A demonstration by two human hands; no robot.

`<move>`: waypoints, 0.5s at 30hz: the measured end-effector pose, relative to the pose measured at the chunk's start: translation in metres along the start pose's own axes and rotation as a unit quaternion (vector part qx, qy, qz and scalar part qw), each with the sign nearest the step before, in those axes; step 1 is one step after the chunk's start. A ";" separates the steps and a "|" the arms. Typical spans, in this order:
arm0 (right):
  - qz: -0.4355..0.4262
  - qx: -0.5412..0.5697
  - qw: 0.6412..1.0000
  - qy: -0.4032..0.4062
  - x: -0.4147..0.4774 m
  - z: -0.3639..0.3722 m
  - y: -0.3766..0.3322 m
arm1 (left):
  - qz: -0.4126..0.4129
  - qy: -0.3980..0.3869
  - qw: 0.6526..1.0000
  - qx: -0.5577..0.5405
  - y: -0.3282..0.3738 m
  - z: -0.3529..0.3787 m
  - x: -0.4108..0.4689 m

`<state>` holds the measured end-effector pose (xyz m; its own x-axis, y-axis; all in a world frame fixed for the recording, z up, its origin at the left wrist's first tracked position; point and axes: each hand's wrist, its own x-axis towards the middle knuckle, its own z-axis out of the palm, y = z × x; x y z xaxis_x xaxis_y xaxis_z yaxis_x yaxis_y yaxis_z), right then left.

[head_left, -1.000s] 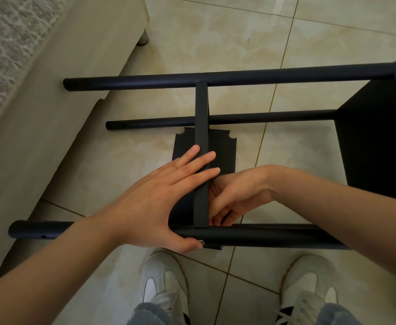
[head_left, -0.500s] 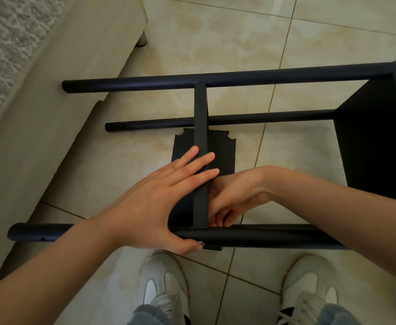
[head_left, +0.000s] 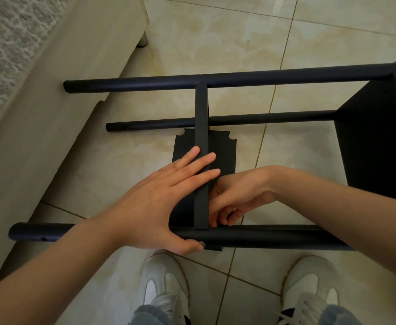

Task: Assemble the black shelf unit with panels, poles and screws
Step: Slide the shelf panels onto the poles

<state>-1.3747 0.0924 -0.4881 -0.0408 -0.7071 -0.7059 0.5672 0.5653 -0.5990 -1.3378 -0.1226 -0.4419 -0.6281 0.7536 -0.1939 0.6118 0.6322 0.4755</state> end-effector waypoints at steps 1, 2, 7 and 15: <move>-0.010 0.016 1.000 -0.007 0.000 -0.001 0.000 | 0.000 0.000 1.000 -0.001 0.000 0.000 0.000; -0.020 0.025 0.999 -0.012 -0.001 -0.001 0.000 | 0.000 0.001 1.000 -0.001 0.000 0.000 0.000; -0.012 -0.002 1.000 -0.006 0.001 0.001 -0.002 | 0.000 0.002 1.000 0.005 0.001 0.000 0.000; -0.012 -0.006 1.000 -0.001 0.001 0.001 -0.004 | 0.001 0.004 1.000 0.004 0.000 0.000 0.000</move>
<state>-1.3755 0.0893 -0.4860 -0.0524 -0.7222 -0.6897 0.5553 0.5529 -0.6212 -1.3374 -0.1224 -0.4418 -0.6311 0.7530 -0.1866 0.6167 0.6329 0.4680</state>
